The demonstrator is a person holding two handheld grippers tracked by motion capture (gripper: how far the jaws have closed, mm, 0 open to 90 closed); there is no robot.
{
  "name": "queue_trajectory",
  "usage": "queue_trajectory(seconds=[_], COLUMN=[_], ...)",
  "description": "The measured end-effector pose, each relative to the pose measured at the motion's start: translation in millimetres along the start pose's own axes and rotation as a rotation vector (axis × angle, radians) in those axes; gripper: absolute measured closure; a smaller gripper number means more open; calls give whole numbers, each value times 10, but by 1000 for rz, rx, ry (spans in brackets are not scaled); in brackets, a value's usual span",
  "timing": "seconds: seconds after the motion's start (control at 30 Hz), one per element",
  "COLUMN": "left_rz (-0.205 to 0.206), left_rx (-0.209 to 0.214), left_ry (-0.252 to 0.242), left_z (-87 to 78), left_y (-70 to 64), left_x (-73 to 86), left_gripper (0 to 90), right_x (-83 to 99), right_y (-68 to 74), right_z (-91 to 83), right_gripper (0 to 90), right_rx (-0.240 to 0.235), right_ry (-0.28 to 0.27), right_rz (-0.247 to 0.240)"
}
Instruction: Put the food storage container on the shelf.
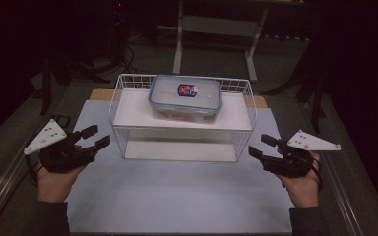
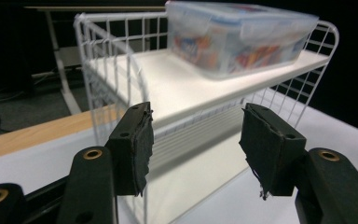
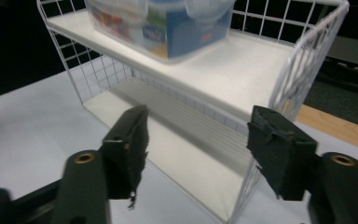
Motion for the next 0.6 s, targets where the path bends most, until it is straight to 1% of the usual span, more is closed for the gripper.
queue_trajectory(seconds=[0.1, 0.13, 0.23, 0.27, 0.33, 0.43, 0.47, 0.53, 0.57, 0.6], left_rz=[-12, -24, -55, -66, -83, -78, -75, -73, -73, -67], left_rx=[-9, -14, -24, -32, -34, -54, -61, -67, -77, -80], left_ry=[7, 7, -1, -4, -2, 8, 21, 25, 29, 32], left_z=[-26, -39, -71, -85, -99, -110, -110, -109, -116, -118], left_y=[39, 55, 94, 108, 125, 141, 151, 155, 163, 166], left_x=[152, 219, 356, 416, 511, 632, 675, 697, 757, 783], left_gripper=[422, 422, 422, 422, 422, 422, 421, 417, 416, 414], right_x=[168, 211, 405, 447, 554, 694, 715, 743, 785, 801], right_y=[-18, -24, -43, -49, -63, -93, -99, -103, -100, -102], right_z=[-29, -34, -57, -64, -79, -110, -115, -130, -157, -164], right_gripper=[328, 323, 318, 318, 317, 317, 318, 318, 317, 318], right_rx=[25, 32, 49, 54, 57, 71, 72, 80, 81, 87], right_ry=[6, 7, 15, 14, 3, -11, -8, -8, -26, -25], right_rz=[-5, -8, 9, 11, 30, 57, 59, 53, 59, 57])
Point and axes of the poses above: each handheld gripper's, and its own axes: z roughly forward along the jaws, x roughly out of its underside, y roughly to its left, the point moved 4 cm from there along z, roughly forward along the jaws, and after that the axes turned 10 degrees about -x, right-handed, at the moved point
